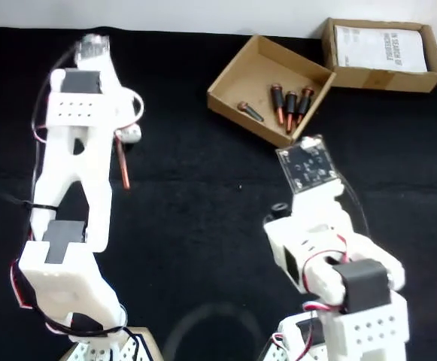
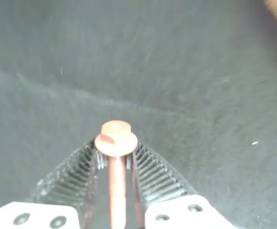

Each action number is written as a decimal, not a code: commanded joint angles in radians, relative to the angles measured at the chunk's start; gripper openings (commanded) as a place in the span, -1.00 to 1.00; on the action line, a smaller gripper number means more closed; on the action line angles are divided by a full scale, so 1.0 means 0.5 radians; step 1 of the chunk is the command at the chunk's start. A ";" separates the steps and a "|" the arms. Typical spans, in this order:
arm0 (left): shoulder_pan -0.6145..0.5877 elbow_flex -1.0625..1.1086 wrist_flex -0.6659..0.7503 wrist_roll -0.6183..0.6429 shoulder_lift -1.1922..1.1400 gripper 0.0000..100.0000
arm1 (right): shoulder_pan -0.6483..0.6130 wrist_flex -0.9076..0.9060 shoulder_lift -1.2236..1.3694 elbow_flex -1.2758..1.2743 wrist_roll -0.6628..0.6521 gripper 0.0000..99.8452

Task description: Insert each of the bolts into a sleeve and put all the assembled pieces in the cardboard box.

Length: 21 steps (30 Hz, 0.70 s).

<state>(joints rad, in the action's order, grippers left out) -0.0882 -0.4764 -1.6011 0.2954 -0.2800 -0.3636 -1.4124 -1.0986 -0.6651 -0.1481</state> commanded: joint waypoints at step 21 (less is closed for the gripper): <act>-0.026 -1.462 0.046 0.288 0.885 -0.98 | -0.382 3.086 -0.023 -1.422 -0.012 -0.99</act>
<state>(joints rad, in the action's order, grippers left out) -0.0913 -1.1500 -1.5980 0.3920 0.0867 -0.4941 0.0176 -1.0971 -1.3771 -0.1542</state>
